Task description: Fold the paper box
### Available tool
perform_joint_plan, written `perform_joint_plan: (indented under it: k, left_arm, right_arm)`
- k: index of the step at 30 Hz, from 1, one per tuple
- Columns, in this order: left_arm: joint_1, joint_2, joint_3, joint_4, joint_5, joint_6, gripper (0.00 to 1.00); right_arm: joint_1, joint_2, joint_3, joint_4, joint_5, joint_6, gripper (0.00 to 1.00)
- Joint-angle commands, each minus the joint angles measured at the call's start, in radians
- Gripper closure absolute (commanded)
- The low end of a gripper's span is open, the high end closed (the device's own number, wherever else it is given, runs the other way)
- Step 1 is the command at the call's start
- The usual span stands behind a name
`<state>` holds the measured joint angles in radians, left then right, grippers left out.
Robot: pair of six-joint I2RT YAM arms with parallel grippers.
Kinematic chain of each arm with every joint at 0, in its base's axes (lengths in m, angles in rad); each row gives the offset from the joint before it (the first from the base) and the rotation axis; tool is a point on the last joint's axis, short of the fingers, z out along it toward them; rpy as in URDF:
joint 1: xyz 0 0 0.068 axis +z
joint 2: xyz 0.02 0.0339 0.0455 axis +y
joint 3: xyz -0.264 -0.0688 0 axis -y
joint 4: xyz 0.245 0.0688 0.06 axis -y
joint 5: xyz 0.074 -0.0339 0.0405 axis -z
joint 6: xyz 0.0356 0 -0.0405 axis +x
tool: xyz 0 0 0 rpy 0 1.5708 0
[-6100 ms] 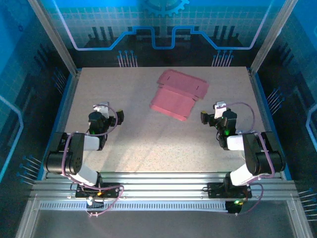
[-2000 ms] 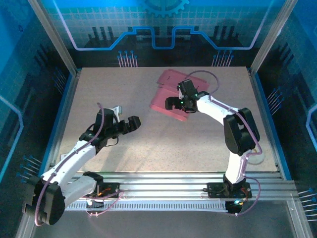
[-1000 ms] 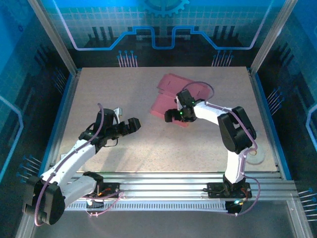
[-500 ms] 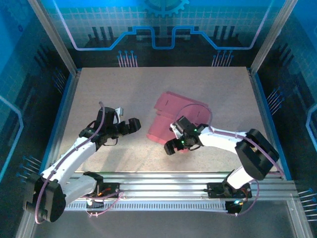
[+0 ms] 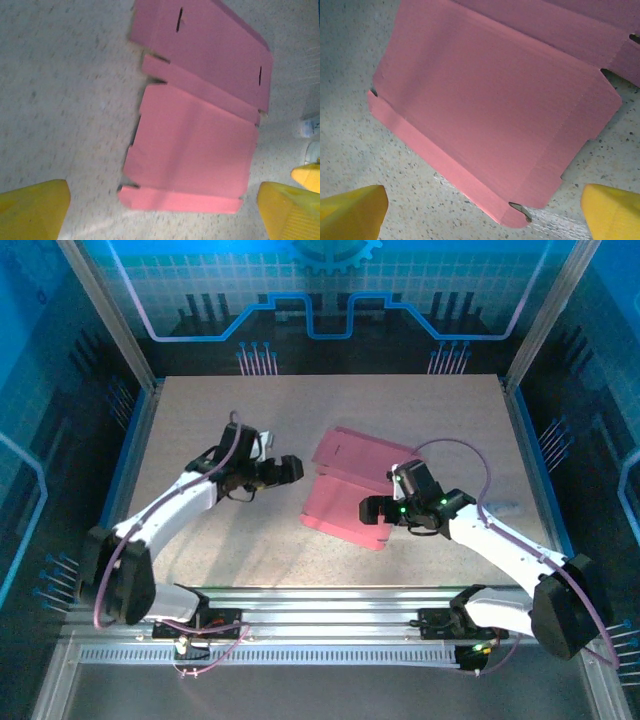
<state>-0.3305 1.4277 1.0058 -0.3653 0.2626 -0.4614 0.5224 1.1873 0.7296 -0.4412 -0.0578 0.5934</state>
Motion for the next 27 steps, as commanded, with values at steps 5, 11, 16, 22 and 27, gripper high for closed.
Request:
perform_joint_plan:
  k: [5, 11, 16, 22, 27]
  left_arm:
    - [-0.036, 0.283, 0.308, -0.106, -0.025, 0.135, 0.07]
    - [-0.054, 0.509, 0.528, -0.182, -0.062, 0.184, 0.10]
    - [-0.060, 0.635, 0.655, -0.213, -0.057, 0.195, 0.11]
    - [-0.077, 0.733, 0.760, -0.228, -0.087, 0.205, 0.13]
    - [-0.081, 0.817, 0.865, -0.289, -0.144, 0.228, 0.14]
  right_arm:
    - [-0.016, 0.047, -0.062, 0.164, -0.143, 0.107, 0.00]
    - [-0.026, 0.110, -0.109, 0.233, -0.141, 0.176, 0.00]
    - [-0.025, 0.151, -0.132, 0.278, -0.160, 0.197, 0.00]
    - [-0.022, 0.190, -0.146, 0.291, -0.190, 0.193, 0.00]
    - [-0.015, 0.221, -0.162, 0.277, -0.208, 0.163, 0.00]
